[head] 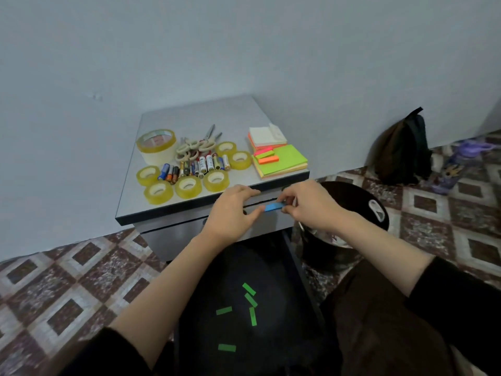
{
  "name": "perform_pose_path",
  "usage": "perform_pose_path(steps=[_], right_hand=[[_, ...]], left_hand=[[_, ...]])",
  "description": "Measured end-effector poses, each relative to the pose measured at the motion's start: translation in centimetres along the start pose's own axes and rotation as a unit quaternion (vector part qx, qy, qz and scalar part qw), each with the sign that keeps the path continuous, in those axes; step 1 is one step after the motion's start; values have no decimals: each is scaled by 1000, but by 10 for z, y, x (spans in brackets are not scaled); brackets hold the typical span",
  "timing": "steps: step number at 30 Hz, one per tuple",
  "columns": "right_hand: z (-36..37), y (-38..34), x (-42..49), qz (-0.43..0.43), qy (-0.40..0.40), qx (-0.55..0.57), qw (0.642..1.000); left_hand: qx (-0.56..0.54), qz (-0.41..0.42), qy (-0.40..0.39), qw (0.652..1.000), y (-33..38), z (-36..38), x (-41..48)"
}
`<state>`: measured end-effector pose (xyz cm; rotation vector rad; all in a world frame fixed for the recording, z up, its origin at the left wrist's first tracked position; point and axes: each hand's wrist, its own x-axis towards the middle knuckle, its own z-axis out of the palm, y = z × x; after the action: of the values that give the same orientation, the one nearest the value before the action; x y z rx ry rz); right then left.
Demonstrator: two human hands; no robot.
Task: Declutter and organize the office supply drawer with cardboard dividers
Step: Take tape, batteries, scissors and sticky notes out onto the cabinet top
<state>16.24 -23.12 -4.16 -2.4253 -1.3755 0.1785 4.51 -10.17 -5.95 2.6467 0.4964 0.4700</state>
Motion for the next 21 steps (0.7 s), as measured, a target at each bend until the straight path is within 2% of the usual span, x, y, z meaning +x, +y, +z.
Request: perform_pose_path(steps=[3, 8, 15, 21], right_hand=[[-22, 12, 12, 17, 24, -2, 1000], [-48, 22, 38, 30, 59, -16, 998], [-51, 21, 73, 31, 44, -35, 998], [-37, 16, 90, 21, 18, -48, 998]], left_hand=[[31, -21, 12, 999, 0, 1, 9], [62, -33, -56, 996, -5, 13, 12], [193, -23, -111, 975, -11, 27, 21], [188, -5, -117, 975, -15, 23, 23]])
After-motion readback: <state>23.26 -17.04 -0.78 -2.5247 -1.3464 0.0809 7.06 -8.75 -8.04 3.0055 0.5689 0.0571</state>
